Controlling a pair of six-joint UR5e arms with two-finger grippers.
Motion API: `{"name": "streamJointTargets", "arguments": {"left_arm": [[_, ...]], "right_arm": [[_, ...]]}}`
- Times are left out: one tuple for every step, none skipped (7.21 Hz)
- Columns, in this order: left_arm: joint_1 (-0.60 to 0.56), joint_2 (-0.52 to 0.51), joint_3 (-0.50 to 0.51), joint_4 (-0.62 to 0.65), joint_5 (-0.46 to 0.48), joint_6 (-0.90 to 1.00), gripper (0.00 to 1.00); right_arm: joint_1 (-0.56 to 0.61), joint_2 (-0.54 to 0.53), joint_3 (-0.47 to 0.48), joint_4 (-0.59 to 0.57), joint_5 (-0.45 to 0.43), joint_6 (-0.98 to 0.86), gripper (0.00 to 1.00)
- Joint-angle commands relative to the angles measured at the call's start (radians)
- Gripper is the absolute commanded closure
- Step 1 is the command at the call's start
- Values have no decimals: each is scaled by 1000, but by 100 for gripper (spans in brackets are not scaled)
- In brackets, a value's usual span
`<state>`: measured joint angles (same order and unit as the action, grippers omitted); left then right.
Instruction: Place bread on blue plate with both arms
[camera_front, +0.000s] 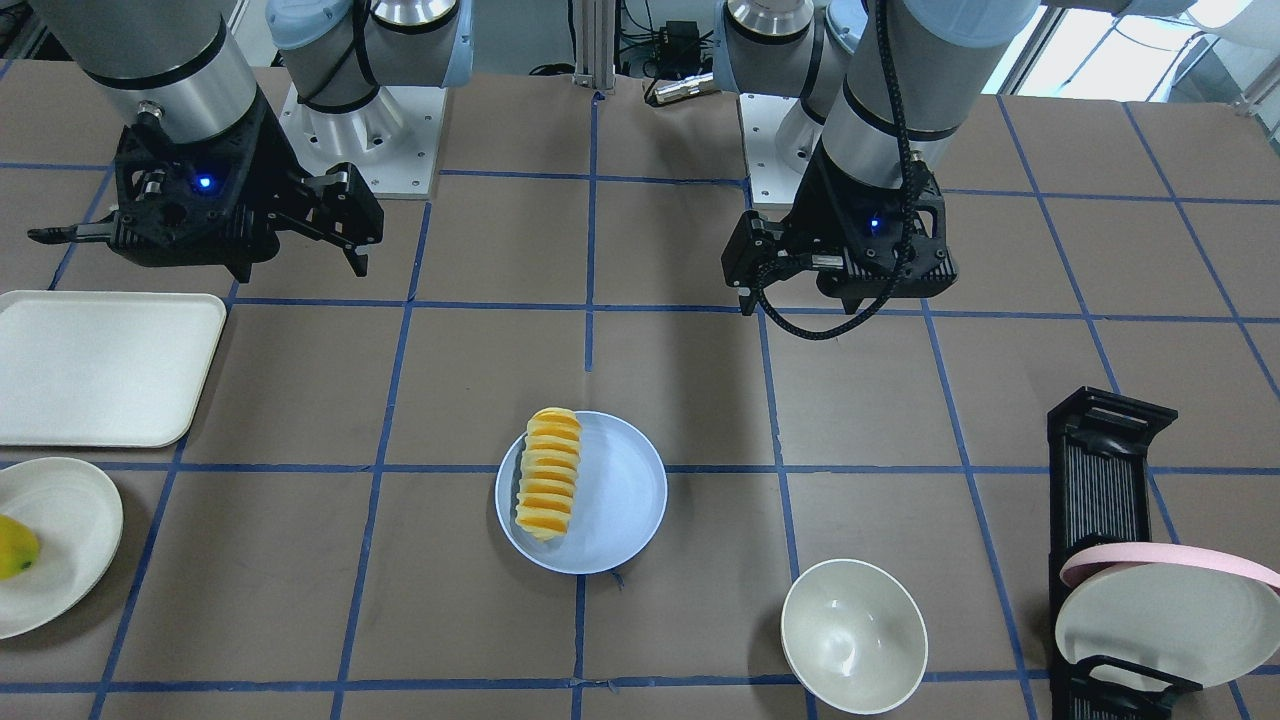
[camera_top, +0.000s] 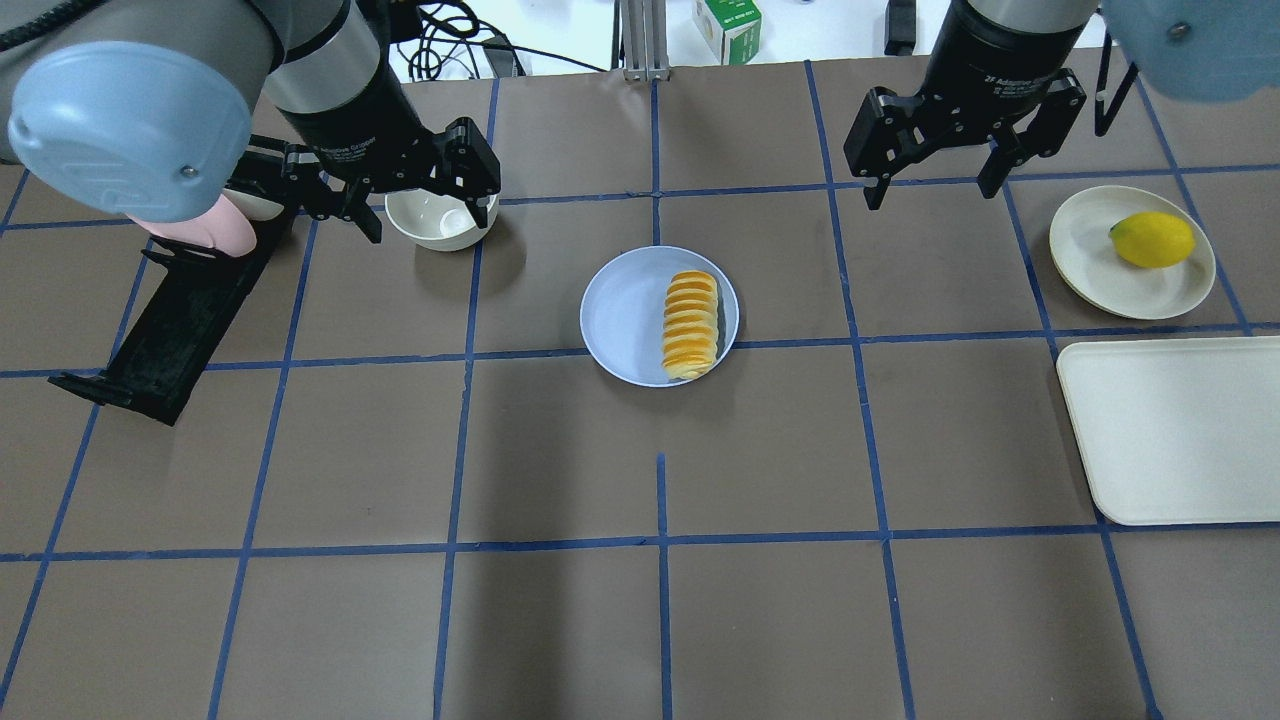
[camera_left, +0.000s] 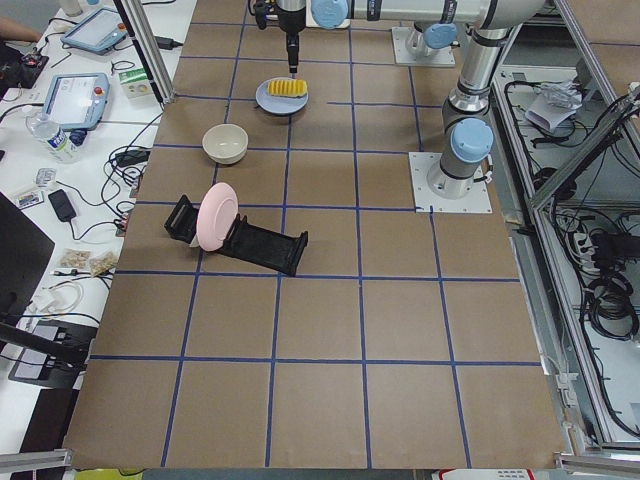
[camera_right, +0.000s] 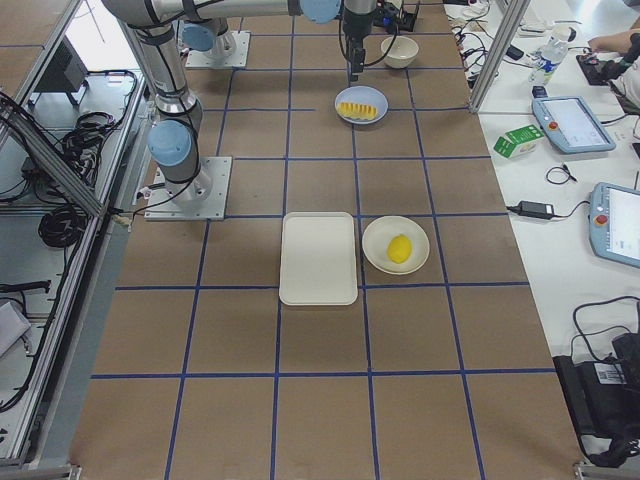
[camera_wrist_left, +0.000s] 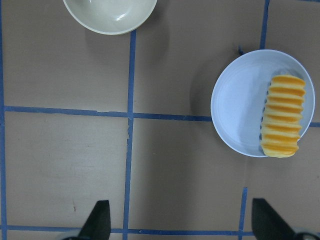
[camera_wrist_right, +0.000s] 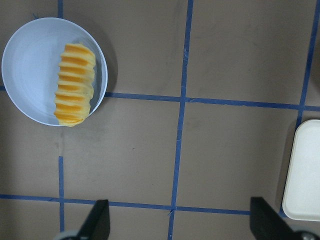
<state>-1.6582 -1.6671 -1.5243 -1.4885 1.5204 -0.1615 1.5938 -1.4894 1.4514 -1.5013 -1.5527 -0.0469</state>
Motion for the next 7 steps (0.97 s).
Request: {"name": "streamJointTargets", "arguments": {"left_arm": [[0,1,0,2,0,0,0],[2,1,0,2,3,2,0],[0,1,0,4,1,2,0],[0,1,0,4,1,2,0],[0,1,0,4,3,2,0],[0,1,0,2,3,2,0],[0,1,0,2,3,2,0]], "right_arm": [[2,0,4,-5,3,9,0],[2,0,4,-10,3,9,0],[2,0,4,-10,3,9,0],[2,0,4,-13,3,9,0],[2,0,4,-17,3,9,0],[2,0,4,-22,3,9,0],[2,0,4,-22,3,9,0]]}}
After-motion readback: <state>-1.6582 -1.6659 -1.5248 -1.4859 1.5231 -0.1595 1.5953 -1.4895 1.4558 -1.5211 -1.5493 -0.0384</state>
